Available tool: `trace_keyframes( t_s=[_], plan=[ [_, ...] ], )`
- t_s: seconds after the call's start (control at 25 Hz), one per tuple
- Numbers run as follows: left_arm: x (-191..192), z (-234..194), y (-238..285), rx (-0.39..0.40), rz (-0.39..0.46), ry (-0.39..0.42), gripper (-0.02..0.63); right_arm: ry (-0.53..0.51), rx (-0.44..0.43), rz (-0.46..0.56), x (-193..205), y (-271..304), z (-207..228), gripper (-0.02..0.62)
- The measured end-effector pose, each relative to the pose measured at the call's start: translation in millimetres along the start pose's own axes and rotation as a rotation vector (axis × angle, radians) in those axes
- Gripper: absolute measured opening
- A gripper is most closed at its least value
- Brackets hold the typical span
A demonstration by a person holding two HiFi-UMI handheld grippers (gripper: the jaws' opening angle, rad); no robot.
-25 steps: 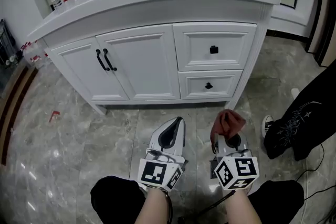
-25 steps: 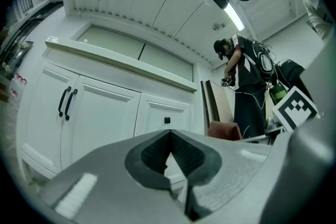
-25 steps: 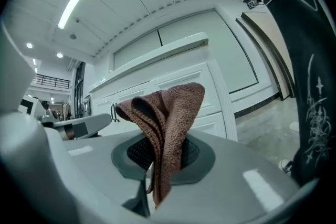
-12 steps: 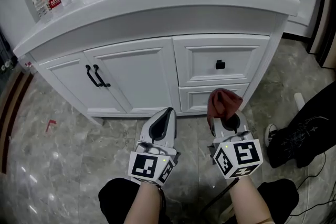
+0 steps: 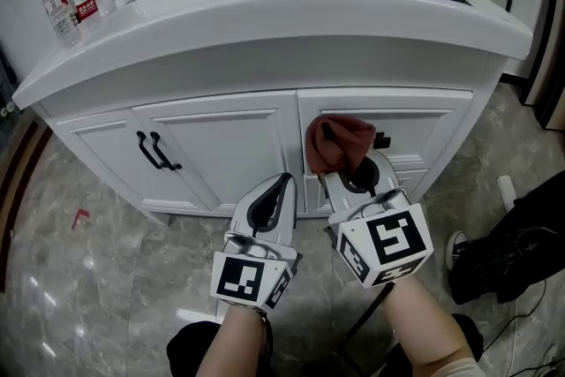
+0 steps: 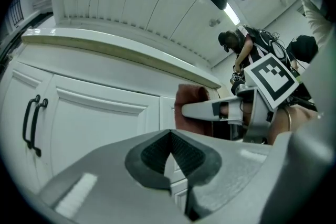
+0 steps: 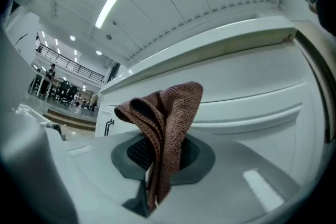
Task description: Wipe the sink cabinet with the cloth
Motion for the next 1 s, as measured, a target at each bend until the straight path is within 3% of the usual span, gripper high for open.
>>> trace_keyframes(
  t_s=[0.16,0.52,1.0],
  plan=[
    [6.5,0.0,0.6,0.005,-0.014,0.023,0.0,-0.034,-0.025,0.0,-1.7,22.5,-7.2,0.075],
    [13.1,-0.4,5.6,0.016,-0.026,0.013,0.0,-0.071,0.012,-0.001,1.2,27.8,14.0,0.077],
    [17.2,48.5,30.4,0.109,-0.025,-0.007,0.0,-0.051,0.162,-0.044,1.2,-24.9,103.6,0.08]
  ],
)
Point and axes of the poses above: the fingertips, and each gripper's own axes: y forward along the fingers, z to its right, x out of its underside, the point moved 2 cm from there along -y, backward along the fingers, and after that the axes turned 2 degrees about x, right-handed, at the moved point
